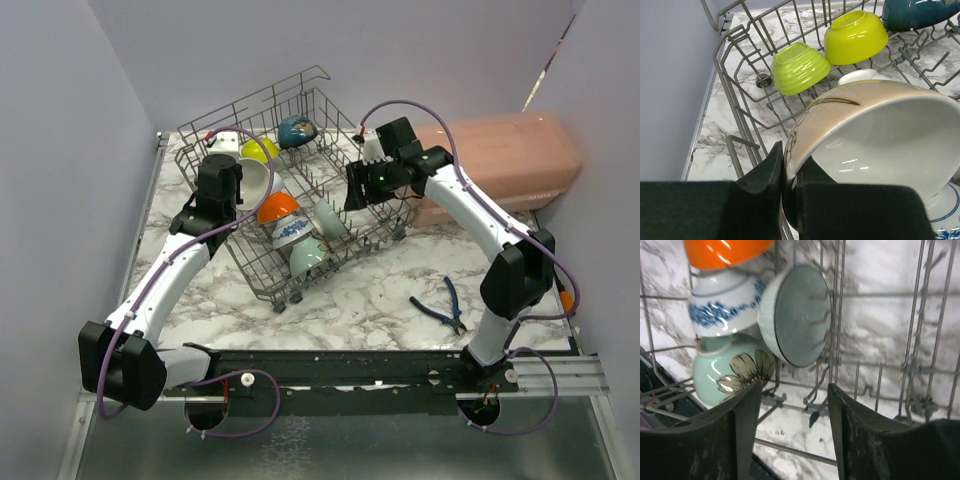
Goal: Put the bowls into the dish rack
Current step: Place the bowl in the dish rack, then adjust the dish rack at the center of the board.
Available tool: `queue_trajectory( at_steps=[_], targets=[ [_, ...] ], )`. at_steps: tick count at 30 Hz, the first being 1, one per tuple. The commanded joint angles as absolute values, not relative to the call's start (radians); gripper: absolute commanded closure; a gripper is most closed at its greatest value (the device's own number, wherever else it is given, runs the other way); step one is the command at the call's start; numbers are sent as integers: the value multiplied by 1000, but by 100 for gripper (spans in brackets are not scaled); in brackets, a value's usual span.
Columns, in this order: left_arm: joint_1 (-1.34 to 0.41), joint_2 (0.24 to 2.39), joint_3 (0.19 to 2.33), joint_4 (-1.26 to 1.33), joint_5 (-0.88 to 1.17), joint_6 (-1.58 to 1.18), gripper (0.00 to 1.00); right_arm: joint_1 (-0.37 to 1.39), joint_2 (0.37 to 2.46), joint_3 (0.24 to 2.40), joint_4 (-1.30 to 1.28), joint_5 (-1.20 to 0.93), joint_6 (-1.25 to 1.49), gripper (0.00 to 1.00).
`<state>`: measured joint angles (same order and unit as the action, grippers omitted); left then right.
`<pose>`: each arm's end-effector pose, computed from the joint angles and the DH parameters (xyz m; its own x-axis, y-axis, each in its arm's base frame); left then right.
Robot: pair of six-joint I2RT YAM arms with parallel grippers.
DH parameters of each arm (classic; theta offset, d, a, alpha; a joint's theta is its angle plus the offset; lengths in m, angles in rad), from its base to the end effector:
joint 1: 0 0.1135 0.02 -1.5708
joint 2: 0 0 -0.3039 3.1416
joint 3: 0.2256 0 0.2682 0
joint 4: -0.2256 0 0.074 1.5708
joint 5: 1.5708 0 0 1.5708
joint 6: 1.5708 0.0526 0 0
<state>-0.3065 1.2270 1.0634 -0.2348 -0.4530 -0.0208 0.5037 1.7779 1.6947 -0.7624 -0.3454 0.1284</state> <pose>0.2901 -0.0677 0.3692 -0.3674 0.0967 -0.9250 -0.1210 0.9812 0.1506 0.3679 0.2231 0.3565 -0.7334 -0.2666 -0.6254 -0.5615 0.7561 0.3362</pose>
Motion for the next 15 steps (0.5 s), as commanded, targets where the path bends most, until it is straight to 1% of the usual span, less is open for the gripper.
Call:
queue_trajectory(
  at_steps=[1, 5, 10, 14, 15],
  targets=[
    [-301, 1197, 1051, -183, -423, -30, 100, 509, 1837, 1698, -958, -297, 88, 47],
    [-301, 1200, 1044, -183, -411, -35, 100, 509, 1894, 1739, -1006, -289, 92, 53],
    [-301, 1203, 1042, -181, -402, -40, 100, 509, 1990, 1823, -1061, -336, 76, 55],
    [-301, 1203, 1040, -181, -397, -42, 100, 509, 2028, 1832, -1049, -334, 80, 55],
    [-301, 1204, 1041, -182, -397, -43, 100, 510, 2043, 1841, -1063, -328, 75, 57]
  ],
)
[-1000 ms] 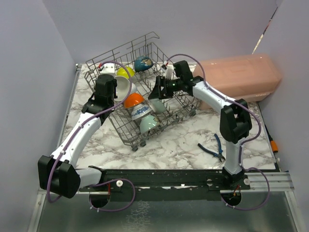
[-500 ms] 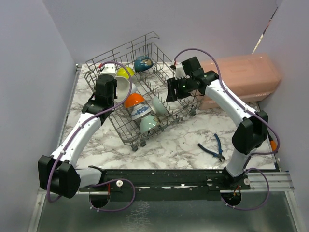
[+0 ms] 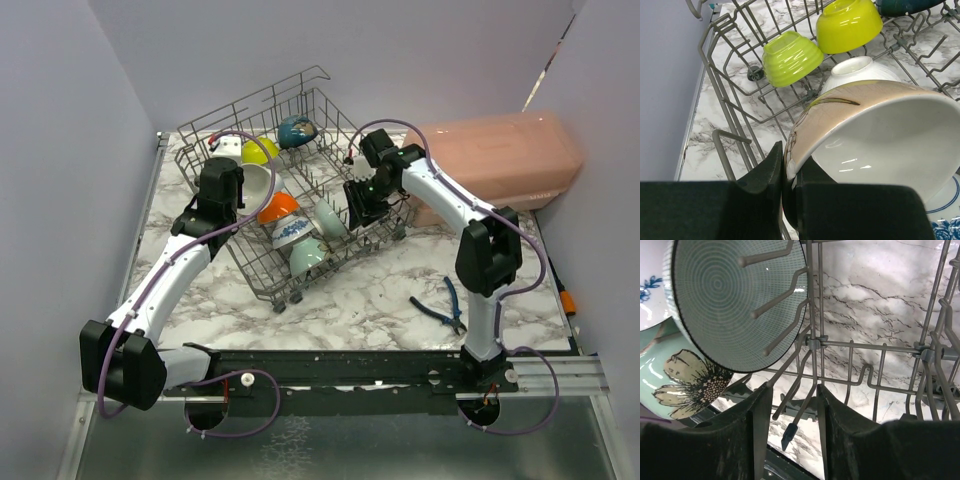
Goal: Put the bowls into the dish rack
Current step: Adjust the dish rack at the center of the board.
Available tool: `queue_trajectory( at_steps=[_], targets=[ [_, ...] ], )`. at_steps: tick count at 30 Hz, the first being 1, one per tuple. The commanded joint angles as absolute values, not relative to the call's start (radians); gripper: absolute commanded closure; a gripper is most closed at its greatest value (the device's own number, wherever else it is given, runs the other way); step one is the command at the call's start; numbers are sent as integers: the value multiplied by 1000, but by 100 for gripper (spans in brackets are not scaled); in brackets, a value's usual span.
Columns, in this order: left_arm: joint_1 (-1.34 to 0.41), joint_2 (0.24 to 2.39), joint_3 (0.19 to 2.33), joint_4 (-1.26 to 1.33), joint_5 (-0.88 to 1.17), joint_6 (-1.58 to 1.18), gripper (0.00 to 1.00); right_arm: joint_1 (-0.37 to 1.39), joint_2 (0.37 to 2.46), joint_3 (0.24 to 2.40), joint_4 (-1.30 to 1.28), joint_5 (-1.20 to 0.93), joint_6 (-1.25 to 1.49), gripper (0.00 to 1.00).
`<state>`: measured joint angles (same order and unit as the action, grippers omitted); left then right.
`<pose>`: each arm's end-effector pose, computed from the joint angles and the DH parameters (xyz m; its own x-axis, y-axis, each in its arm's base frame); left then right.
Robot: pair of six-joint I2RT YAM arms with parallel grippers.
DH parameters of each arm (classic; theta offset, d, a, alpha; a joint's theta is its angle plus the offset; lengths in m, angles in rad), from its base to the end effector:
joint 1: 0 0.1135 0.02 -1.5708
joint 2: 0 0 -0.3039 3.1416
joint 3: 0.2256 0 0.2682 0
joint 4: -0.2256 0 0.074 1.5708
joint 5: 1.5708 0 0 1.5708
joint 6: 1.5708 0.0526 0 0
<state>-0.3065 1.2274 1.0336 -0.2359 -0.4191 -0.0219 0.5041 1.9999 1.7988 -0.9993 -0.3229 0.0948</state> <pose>0.2893 -0.0691 0.3573 -0.3954 0.1042 -0.9126 -0.0858 0.9850 0.1496 0.3942 0.2365 0.2809 -0.8654 -0.3749 -0.3324 -0.4789 0.8140 0.3287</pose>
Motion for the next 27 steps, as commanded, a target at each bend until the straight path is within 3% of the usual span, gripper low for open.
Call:
queue_trajectory(
  at_steps=[1, 6, 13, 19, 22, 27],
  targets=[
    [-301, 1206, 1042, -181, -396, -43, 100, 509, 2059, 1855, -1080, -324, 68, 59],
    [-301, 1207, 1043, -181, -396, -43, 100, 511, 2088, 1847, -1105, -314, 55, 69],
    [-301, 1214, 1040, -182, -391, -47, 100, 545, 2091, 1856, -1141, -217, 56, 72],
    [-301, 1215, 1042, -181, -386, -50, 100, 575, 2113, 1843, -1168, -60, 77, 91],
    [-301, 1214, 1047, -182, -383, -49, 100, 575, 2101, 1807, -1139, -84, 76, 99],
    [-301, 1209, 1052, -182, -377, -49, 100, 567, 2075, 1777, -1080, -186, 76, 100]
  ],
)
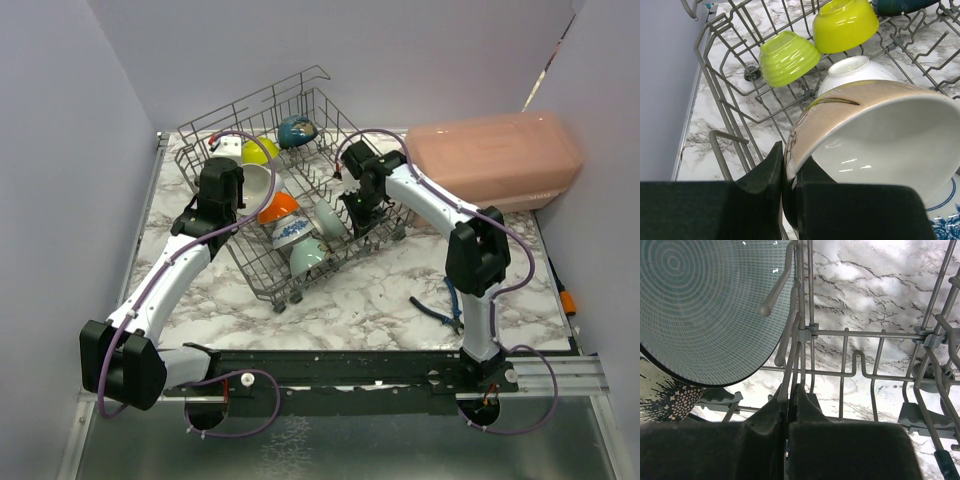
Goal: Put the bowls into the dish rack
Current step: Adjust the dish rack at the center of the board.
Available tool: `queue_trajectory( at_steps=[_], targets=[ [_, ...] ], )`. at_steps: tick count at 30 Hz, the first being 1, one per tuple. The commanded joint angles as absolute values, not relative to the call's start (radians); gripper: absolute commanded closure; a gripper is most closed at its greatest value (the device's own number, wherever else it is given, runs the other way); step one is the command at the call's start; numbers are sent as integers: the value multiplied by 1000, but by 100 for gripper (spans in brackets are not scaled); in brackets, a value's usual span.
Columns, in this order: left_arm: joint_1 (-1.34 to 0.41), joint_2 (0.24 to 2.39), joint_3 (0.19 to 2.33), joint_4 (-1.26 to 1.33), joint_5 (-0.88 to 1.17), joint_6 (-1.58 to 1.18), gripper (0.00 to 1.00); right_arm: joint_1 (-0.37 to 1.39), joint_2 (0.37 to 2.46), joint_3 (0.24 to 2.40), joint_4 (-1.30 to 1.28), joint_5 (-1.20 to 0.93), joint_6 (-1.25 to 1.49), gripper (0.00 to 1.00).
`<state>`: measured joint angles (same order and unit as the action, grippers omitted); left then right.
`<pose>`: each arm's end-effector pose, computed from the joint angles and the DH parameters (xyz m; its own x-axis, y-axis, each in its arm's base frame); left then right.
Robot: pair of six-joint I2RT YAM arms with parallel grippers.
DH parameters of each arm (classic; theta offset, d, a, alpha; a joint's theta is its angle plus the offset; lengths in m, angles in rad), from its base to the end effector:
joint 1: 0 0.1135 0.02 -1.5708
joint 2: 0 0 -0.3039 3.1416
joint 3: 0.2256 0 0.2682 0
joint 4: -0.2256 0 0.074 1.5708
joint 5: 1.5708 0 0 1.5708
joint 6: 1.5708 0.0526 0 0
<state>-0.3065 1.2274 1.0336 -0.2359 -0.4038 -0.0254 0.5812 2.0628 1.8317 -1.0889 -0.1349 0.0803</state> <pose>0.2894 -0.0699 0.3572 -0.3954 0.1007 -0.9130 -0.0731 0.9874 0.1406 0.3831 0.2601 0.2577 -0.8529 -0.4652 -0.2369 -0.5051 0.8499 0.1498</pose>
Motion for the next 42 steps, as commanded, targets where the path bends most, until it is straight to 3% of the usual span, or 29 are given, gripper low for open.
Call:
queue_trajectory(
  at_steps=[1, 8, 21, 32, 37, 39, 42],
  targets=[
    [-301, 1209, 1052, -182, -375, -51, 100, 562, 2075, 1774, -1074, -206, 72, 100],
    [-301, 1203, 1059, -180, -336, -57, 100, 470, 2064, 1694, -1006, -448, 52, 100],
    [-301, 1202, 1080, -155, -198, -67, 100, 375, 2121, 1642, -986, -550, -38, 100],
    [-301, 1192, 1076, -93, -24, -93, 100, 342, 2202, 1649, -962, -449, -48, 100],
    [-301, 1191, 1081, -87, -12, -89, 100, 349, 2111, 1644, -921, -412, -41, 100],
    [-301, 1194, 1078, -78, -14, -80, 100, 357, 2037, 1645, -899, -392, -30, 92],
    [-308, 1216, 1083, -68, -8, -67, 100, 373, 1928, 1651, -865, -363, -17, 68]
  ],
)
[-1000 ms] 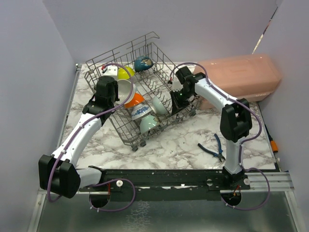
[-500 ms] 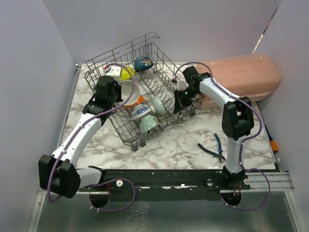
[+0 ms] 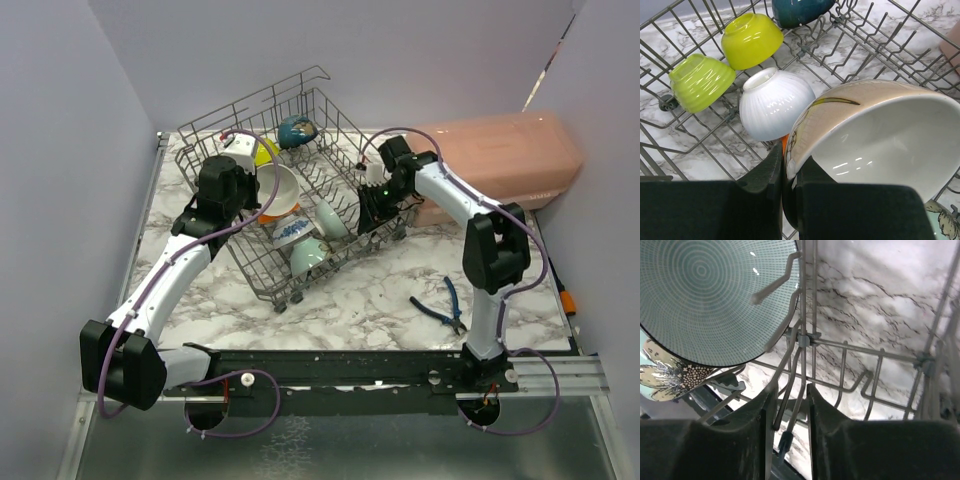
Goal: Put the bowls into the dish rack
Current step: Adjust the dish rack at the center of the board, then place the bowl in the dish rack.
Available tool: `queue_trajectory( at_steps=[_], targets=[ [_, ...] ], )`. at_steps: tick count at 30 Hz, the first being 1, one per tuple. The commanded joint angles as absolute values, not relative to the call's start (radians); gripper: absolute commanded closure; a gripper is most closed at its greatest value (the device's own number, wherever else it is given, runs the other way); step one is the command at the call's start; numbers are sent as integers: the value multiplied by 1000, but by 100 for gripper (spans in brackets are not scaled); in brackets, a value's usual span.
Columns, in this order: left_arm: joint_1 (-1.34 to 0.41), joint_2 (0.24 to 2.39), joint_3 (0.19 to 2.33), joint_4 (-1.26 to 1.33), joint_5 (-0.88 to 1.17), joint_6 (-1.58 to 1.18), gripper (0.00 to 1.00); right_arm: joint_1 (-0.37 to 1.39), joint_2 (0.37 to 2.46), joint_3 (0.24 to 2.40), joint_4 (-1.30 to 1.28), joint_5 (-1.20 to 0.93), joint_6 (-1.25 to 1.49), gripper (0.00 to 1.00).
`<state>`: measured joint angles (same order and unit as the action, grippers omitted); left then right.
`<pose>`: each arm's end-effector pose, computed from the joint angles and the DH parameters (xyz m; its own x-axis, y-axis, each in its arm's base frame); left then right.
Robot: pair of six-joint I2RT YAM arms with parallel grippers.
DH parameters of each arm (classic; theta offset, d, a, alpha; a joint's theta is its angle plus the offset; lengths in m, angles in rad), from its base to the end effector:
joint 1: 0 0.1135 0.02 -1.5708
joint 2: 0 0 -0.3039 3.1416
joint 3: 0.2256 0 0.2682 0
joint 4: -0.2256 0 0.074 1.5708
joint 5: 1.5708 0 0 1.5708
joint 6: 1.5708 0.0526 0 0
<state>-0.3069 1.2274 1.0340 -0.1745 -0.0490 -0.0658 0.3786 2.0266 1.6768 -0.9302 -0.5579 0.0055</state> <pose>0.2904 -0.0893 0.3628 -0.3591 0.0449 -0.9322 0.2351 0.9710 -0.0438 0.4115 0.1936 0.2395 -0.8927 -0.3501 -0.2839 -0.4497 0.7341 0.5087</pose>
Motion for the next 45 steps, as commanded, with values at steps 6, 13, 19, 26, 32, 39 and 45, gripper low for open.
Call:
queue_trajectory(
  at_steps=[6, 13, 19, 26, 32, 39, 45],
  targets=[
    [-344, 1262, 1103, -8, -10, -52, 100, 381, 1748, 1651, -793, -437, -3, 42],
    [-444, 1366, 1178, 63, -113, -39, 100, 381, 1610, 1552, -586, -496, 92, 30],
    [-555, 1515, 1316, 72, -420, -11, 100, 380, 1602, 1526, -598, -287, 121, 27],
    [-658, 1729, 1484, 75, -654, 28, 100, 371, 1567, 1423, -563, -147, 165, 24],
    [-753, 1936, 1633, 126, -962, 182, 100, 337, 1509, 1333, -518, -153, 205, 23],
    [-762, 2018, 1670, 174, -1021, 253, 100, 316, 1459, 1296, -504, -139, 216, 20],
    [-756, 2034, 1663, 223, -1083, 308, 100, 310, 1455, 1279, -503, -117, 204, 19]
  ],
)
